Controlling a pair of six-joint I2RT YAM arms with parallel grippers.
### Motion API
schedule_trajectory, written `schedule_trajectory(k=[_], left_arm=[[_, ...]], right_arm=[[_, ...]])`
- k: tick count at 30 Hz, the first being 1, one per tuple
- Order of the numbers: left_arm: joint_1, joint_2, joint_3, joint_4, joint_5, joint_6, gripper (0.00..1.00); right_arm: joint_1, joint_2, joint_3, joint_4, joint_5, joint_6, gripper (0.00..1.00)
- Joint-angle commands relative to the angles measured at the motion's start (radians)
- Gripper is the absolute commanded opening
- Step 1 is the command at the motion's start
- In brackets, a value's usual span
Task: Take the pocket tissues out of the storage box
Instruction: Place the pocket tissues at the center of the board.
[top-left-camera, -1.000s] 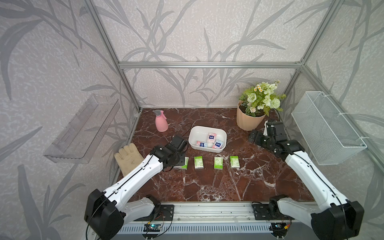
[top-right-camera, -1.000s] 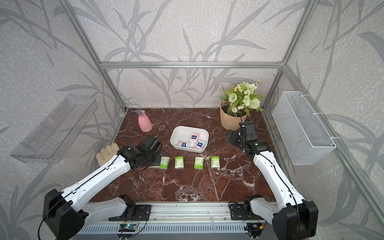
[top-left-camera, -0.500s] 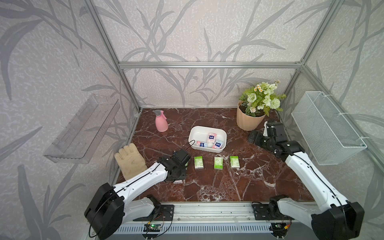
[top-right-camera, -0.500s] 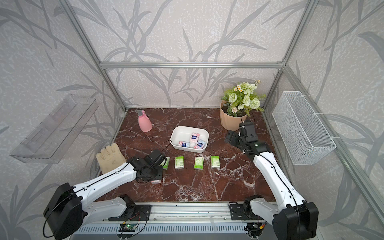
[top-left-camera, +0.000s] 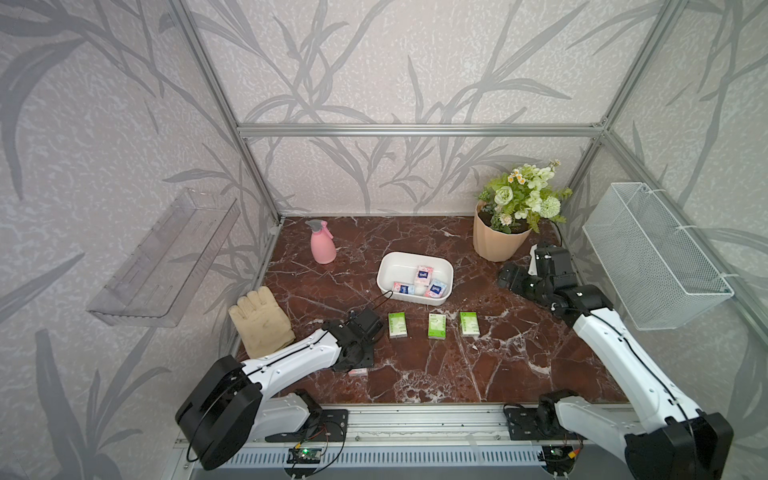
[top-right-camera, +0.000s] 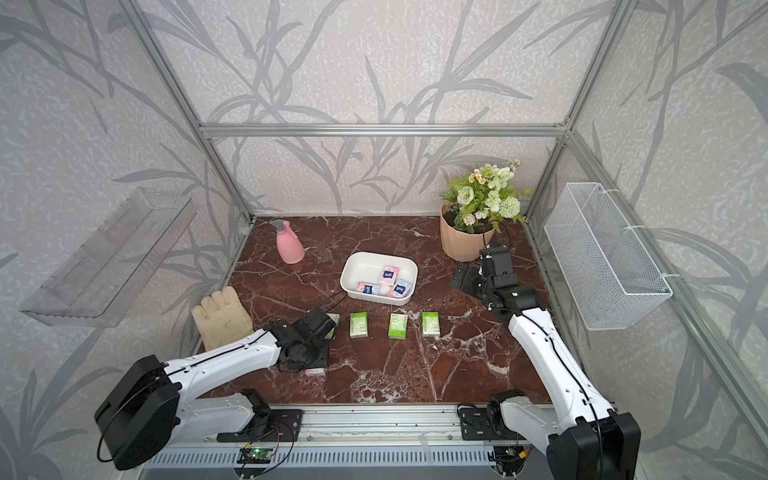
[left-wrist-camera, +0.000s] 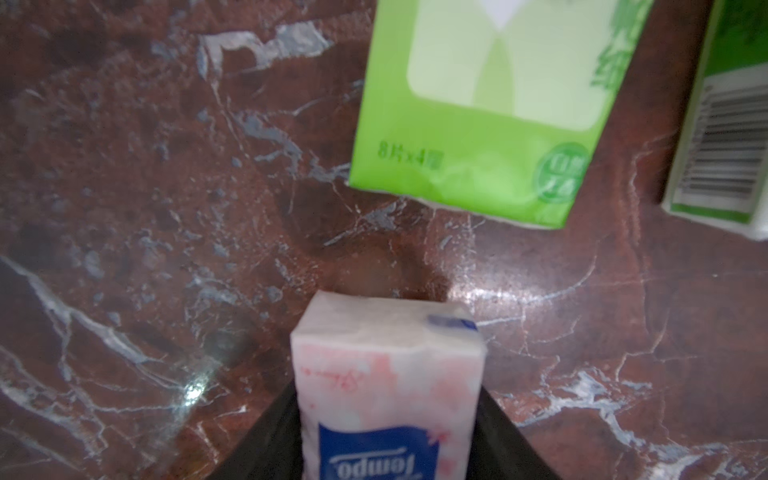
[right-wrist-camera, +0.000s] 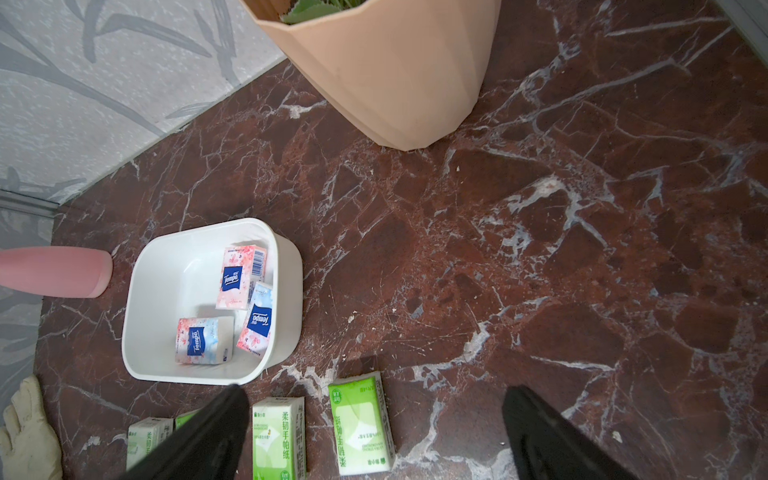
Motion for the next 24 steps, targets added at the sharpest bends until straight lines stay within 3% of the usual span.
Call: schedule_trajectory(k=[1, 9, 15, 20, 24], left_arm=[[-0.004, -0.022, 0.028, -0.049, -0.053, 0.034, 0.69], [-0.002, -0.099, 0.187, -0.219, -0.182, 0.096, 0.87], [0.003, -0.12, 0.346, -0.228, -0.232, 0.183, 0.99], [0.012, -0.047, 0.473, -0.137, -0.235, 0.286, 1.0], [0.038, 0.094, 0.592, -0.074, -0.204, 0.334, 1.0]], right_arm=[[-0.004, -0.009, -0.005, -0.001, 0.021, 0.008, 0.99], [-0.004, 0.009, 0.01, 0.006, 0.026, 0.006, 0.99], [-0.004, 0.012, 0.018, 0.008, 0.034, 0.005, 0.99], [-0.004, 0.003, 0.019, 0.004, 0.04, 0.003, 0.99], [-0.004, -0.006, 0.016, 0.002, 0.034, 0.006, 0.99]])
